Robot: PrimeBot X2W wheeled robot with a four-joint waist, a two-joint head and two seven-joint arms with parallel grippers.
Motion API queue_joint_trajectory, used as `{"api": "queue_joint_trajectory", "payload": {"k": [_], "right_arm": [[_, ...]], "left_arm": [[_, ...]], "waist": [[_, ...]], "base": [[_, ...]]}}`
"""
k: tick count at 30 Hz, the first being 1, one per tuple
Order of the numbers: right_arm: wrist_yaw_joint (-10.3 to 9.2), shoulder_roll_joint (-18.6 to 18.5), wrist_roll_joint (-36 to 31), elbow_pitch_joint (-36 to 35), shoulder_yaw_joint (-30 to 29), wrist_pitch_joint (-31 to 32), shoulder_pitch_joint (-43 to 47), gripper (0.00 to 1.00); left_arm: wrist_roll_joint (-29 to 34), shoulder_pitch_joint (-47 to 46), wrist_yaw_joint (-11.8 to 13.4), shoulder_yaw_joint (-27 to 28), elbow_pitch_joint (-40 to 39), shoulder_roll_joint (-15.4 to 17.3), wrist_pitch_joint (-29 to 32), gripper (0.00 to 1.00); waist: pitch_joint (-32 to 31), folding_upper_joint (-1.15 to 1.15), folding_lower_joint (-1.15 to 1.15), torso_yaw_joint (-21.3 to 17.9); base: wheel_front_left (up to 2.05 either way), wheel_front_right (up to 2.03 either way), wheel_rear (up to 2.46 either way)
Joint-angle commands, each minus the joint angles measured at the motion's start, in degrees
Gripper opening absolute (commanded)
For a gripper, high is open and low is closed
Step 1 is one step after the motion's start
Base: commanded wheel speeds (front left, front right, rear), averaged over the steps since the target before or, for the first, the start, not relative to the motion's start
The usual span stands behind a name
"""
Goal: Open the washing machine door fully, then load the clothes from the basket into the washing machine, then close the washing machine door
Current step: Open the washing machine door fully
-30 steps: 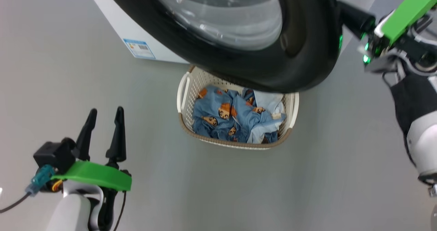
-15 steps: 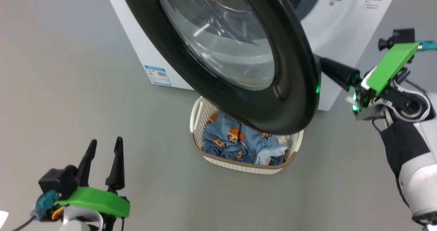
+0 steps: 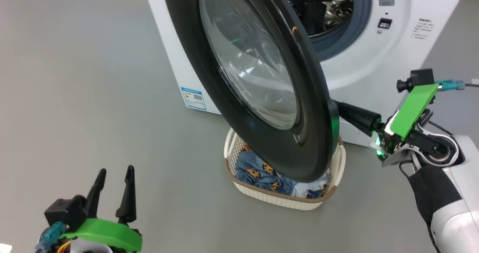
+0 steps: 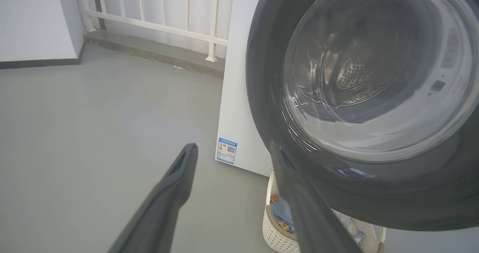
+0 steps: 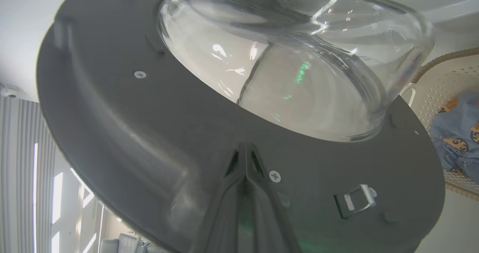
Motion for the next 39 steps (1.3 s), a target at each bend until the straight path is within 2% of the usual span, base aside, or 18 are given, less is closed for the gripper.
{"api": "queue_joint_trajectory", "payload": {"k": [1, 22, 30, 39], "right_arm": [[0.1, 1.2, 0.9, -2.4, 1.4, 0.8, 0.6, 0.0], [0.1, 3.7, 2.0, -6.3, 3.8, 4.1, 4.9, 0.0], [0.1, 4.1, 1.9, -6.5, 4.0, 4.0, 5.2, 0.0], [0.1, 3.5, 0.6, -7.1, 3.7, 2.5, 5.5, 0.0]], "left_arm": [[0.9, -0.5, -0.1, 2.0, -1.0, 1.2, -0.4, 1.0], [1.9, 0.8, -0.1, 1.2, 0.3, 1.0, -0.4, 1.0], [2.0, 1.0, -0.1, 1.4, 0.3, 1.2, -0.4, 1.0], [2.2, 1.4, -0.1, 2.0, -0.2, 0.7, -0.4, 1.0]], "waist": [[-1.1, 0.0, 0.0, 1.2], [-5.0, 0.0, 0.0, 7.6], [-5.3, 0.0, 0.0, 7.6], [-5.8, 0.0, 0.0, 5.4]], "base": [[0.0, 0.0, 0.0], [0.0, 0.0, 0.0], [0.0, 0.0, 0.0], [0.0, 0.0, 0.0]]}}
